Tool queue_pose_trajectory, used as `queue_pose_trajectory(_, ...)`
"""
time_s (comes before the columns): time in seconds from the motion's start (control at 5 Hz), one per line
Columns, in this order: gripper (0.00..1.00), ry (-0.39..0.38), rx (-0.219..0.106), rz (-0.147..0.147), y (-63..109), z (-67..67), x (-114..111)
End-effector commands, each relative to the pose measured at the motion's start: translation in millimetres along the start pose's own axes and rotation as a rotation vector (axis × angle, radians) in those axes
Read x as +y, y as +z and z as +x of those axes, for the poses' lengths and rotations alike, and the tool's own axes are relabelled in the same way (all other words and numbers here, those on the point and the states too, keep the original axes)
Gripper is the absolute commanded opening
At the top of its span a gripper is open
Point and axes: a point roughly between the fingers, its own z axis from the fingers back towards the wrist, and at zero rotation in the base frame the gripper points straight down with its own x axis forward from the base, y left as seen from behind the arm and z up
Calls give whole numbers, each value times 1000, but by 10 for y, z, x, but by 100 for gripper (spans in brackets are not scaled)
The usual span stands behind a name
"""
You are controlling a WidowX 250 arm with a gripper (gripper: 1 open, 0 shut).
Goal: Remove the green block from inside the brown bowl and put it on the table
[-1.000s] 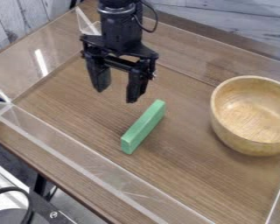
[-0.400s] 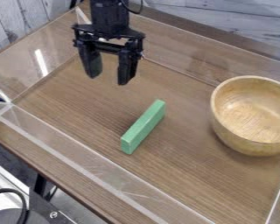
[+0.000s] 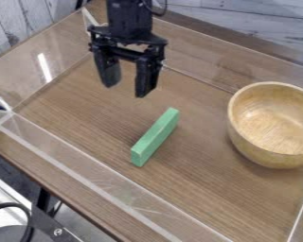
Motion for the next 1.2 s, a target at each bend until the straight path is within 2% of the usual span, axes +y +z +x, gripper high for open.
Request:
queue_pose_trajectory(0.0, 100, 35, -82, -4, 101, -7, 165)
queue_pose_trajectory(0.2, 100, 42, -113, -10, 52, 53, 207)
queue_pose_trajectory(0.6, 100, 10, -160, -31, 14, 124, 40)
queue_pose_trajectory(1.0, 100, 44, -294, 16, -23, 205, 69)
